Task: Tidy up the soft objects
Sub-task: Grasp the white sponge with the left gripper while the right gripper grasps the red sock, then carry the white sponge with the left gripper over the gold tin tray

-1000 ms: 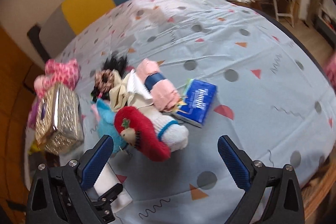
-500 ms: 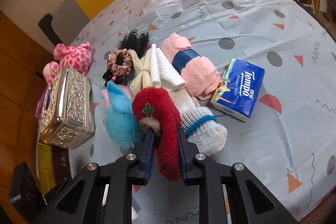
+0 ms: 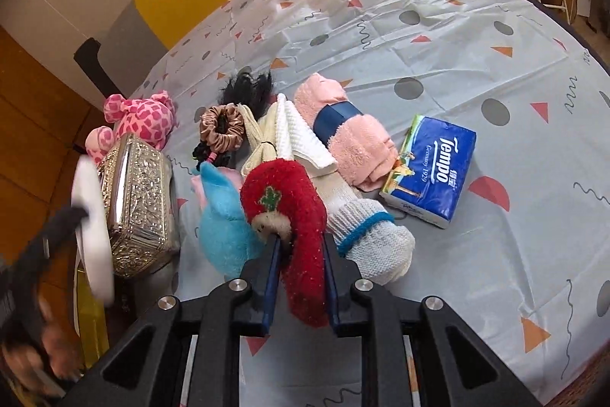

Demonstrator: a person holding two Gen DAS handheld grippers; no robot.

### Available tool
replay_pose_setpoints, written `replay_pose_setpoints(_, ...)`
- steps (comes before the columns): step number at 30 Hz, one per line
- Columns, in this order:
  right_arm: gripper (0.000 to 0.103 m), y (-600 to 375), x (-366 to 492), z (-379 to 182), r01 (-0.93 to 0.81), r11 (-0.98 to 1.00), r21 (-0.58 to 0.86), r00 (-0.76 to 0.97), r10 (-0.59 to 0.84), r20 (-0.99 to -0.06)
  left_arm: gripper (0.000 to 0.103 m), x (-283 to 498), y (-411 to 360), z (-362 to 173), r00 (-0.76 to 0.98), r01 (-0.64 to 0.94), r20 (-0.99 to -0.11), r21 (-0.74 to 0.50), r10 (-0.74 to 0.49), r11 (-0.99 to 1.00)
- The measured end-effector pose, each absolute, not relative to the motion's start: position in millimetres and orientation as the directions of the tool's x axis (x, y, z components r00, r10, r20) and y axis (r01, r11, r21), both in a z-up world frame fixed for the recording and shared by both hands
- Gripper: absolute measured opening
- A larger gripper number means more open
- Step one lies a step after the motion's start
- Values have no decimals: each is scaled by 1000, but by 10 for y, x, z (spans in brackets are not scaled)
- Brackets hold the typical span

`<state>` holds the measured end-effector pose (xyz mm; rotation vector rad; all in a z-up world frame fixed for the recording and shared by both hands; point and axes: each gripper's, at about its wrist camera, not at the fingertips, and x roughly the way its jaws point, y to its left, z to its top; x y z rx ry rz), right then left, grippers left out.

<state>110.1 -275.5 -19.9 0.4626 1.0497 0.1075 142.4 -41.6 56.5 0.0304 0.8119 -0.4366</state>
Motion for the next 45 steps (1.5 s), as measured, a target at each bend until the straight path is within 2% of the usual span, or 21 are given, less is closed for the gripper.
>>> replay_pose_setpoints(6,19,-2771,1086,-162,116,890,441,523,323,-789,71,1993,-58,798,686,238,-682,-118,-253,964)
replay_pose_setpoints(18,19,-2678,1092,-160,75,891,448,512,351,-784,72,1845,1230,496,680,-103,-732,-139,-32,985)
replay_pose_setpoints(35,19,-2634,1048,-110,62,899,434,539,336,-773,72,1157,1930,322,668,-214,-743,-142,38,966)
replay_pose_setpoints(45,16,-2611,995,45,51,902,428,603,314,-733,73,694,2212,215,654,-247,-753,-124,71,961)
